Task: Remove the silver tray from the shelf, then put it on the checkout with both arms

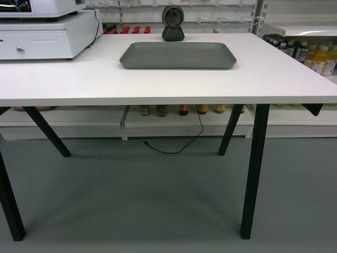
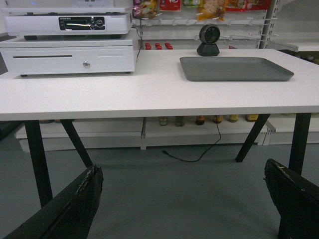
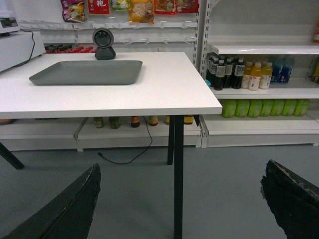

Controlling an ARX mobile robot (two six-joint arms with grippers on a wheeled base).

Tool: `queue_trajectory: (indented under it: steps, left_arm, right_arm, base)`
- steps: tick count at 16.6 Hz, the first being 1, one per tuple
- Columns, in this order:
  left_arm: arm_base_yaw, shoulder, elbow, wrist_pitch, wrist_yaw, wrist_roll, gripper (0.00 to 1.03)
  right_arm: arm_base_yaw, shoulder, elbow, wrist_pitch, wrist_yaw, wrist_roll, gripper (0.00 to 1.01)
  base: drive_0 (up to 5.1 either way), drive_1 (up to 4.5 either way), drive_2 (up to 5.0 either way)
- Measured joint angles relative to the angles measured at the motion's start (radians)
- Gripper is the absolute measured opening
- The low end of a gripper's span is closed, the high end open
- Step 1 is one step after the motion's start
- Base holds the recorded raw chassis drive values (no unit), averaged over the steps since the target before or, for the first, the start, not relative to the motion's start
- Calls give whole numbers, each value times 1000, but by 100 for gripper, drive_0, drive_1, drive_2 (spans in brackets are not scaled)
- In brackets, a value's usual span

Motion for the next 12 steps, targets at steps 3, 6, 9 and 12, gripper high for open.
queue_trajectory:
  steps: [3, 6, 9, 12]
  left_arm:
    - [0, 0, 0, 2, 0, 0, 98]
    - [0, 0, 0, 0, 0, 1, 98]
    - [0, 0, 0, 0, 0, 0, 98]
    - [0, 0, 0, 0, 0, 1, 98]
  right_arm:
    - [0, 0, 0, 2, -1, 0, 98]
    - [0, 0, 0, 0, 0, 0, 98]
    - [0, 0, 0, 0, 0, 0, 98]
    - [0, 0, 0, 0, 1, 0, 98]
  base:
    - [0, 0, 0]
    - [0, 0, 0]
    - [0, 0, 0]
    - [0, 0, 0]
